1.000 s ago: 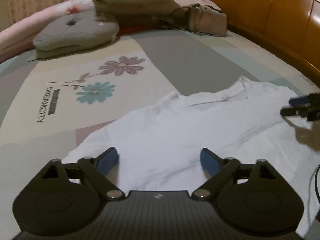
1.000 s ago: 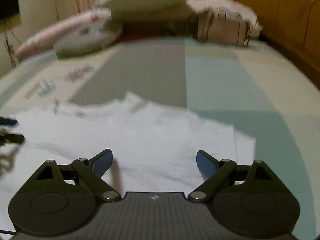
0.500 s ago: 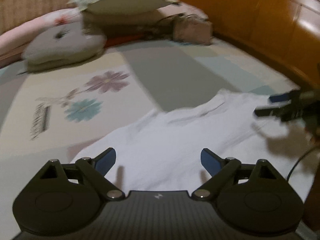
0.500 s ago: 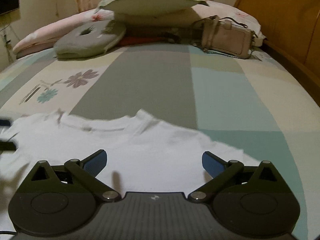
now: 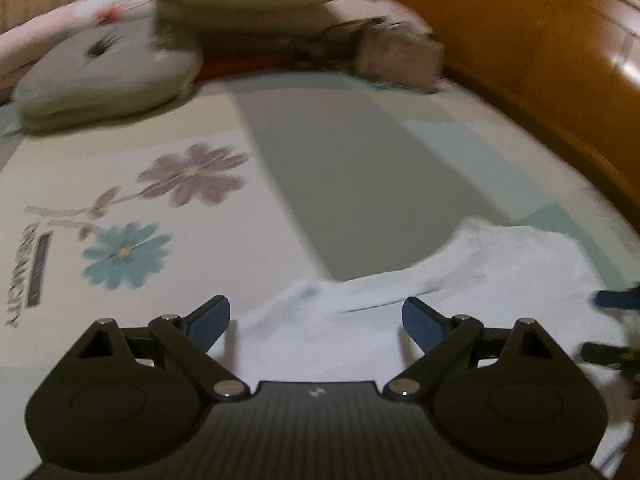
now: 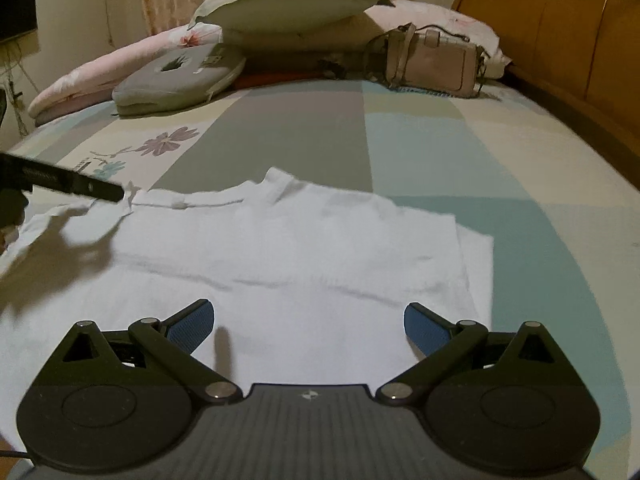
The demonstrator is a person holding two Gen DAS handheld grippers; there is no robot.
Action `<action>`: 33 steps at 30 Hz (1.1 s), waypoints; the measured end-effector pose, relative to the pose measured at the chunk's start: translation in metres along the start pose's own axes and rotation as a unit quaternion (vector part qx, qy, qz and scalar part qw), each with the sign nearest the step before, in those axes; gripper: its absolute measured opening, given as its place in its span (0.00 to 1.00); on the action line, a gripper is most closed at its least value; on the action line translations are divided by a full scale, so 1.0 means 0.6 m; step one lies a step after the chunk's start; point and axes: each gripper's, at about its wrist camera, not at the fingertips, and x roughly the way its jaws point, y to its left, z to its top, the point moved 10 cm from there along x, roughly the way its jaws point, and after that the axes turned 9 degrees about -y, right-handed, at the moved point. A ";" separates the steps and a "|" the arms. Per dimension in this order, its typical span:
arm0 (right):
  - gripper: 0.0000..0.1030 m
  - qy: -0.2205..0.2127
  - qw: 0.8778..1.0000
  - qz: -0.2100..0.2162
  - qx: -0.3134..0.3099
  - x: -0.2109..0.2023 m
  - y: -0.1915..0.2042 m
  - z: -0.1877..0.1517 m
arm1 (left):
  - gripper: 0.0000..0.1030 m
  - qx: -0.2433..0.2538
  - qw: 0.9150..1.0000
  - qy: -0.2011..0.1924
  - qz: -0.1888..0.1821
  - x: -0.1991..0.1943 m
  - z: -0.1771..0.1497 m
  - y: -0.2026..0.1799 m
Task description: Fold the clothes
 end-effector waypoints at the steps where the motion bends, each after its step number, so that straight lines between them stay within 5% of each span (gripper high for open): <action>1: 1.00 -0.001 1.000 0.003 0.004 0.000 -0.001 0.001 | 0.91 0.002 1.000 0.004 -0.014 0.000 -0.001 -0.012; 4: 1.00 -0.004 1.000 0.012 0.018 0.000 -0.004 0.006 | 0.91 0.011 1.000 0.024 -0.010 0.033 -0.011 -0.020; 9: 1.00 -0.008 0.999 0.027 0.040 -0.001 -0.009 0.013 | 0.91 0.057 0.996 0.025 0.058 0.060 -0.005 -0.017; 14: 1.00 -0.018 0.997 0.041 0.055 -0.001 -0.012 0.028 | 0.91 0.117 0.990 0.012 0.079 0.003 -0.006 -0.029; 18: 1.00 -0.059 0.996 0.066 0.010 0.010 0.022 0.091 | 0.91 0.157 0.983 0.008 0.095 -0.042 -0.011 -0.034; 24: 1.00 -0.044 0.991 0.121 -0.046 0.095 0.097 0.129 | 0.91 0.119 0.986 0.015 0.118 -0.098 -0.039 0.000; 30: 1.00 0.010 0.991 0.127 -0.032 0.200 0.122 0.113 | 0.91 0.075 0.991 0.009 0.114 -0.125 -0.061 0.020; 33: 1.00 -0.002 0.992 0.114 -0.059 0.212 0.127 0.121 | 0.91 0.067 0.992 0.005 0.106 -0.128 -0.067 0.017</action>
